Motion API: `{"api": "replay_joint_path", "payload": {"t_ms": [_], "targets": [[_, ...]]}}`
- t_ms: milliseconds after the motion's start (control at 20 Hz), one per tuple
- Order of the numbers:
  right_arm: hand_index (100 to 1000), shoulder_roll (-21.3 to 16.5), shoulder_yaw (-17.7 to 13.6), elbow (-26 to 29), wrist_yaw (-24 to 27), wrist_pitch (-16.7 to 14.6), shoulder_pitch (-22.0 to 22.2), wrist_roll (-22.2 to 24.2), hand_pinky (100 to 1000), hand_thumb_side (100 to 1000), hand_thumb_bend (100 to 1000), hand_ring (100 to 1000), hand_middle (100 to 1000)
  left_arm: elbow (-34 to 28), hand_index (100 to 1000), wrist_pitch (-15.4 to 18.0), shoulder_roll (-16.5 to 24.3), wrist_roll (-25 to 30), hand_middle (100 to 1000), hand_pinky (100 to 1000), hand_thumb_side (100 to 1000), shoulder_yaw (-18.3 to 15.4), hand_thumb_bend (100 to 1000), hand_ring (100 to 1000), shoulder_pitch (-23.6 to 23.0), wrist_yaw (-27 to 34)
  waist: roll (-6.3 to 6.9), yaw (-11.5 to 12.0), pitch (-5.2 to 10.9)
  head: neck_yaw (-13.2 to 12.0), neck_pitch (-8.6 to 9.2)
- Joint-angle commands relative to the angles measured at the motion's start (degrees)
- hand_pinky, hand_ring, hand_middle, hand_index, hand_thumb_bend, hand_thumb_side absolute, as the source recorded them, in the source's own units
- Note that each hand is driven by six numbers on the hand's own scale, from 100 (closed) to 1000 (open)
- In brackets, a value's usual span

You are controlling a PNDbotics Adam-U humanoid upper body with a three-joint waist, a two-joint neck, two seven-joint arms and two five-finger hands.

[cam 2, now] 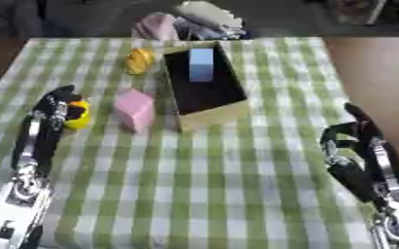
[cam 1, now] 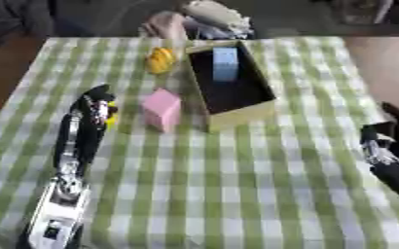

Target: Pick up objects on the table and place them in the box.

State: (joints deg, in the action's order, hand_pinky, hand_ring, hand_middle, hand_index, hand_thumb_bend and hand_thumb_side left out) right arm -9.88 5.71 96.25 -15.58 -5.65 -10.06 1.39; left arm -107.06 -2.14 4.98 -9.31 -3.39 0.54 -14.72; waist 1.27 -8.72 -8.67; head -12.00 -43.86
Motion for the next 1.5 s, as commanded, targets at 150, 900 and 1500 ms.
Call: {"api": "replay_joint_path", "payload": {"t_ms": [150,900,1500], "targets": [[965,-0.6,-0.3,1.1,-0.2,-0.2,-0.5,0.1,663,470,100,787,602,-1.3,826,0.1,0.1,0.1,664,713,854,-0.1,100,648,0.5,-0.4,0.55,0.0,-0.22,0.0,-0.26],[965,-0.6,-0.3,1.0,-0.2,-0.2,-0.5,0.1,663,470,100,788,602,-1.7,826,0.1,0.9,0.2,667,715,823,-0.3,100,650,0.5,-0.8,0.64,-0.2,-0.29,0.1,-0.26],[965,-1.5,-0.3,0.9,-0.5,-0.1,-0.4,0.2,663,470,100,788,603,-7.5,843,-1.3,27.4,10.5,712,747,376,-2.6,100,690,-3.5,-10.7,2.01,-0.9,0.31,0.2,-0.26]]}}
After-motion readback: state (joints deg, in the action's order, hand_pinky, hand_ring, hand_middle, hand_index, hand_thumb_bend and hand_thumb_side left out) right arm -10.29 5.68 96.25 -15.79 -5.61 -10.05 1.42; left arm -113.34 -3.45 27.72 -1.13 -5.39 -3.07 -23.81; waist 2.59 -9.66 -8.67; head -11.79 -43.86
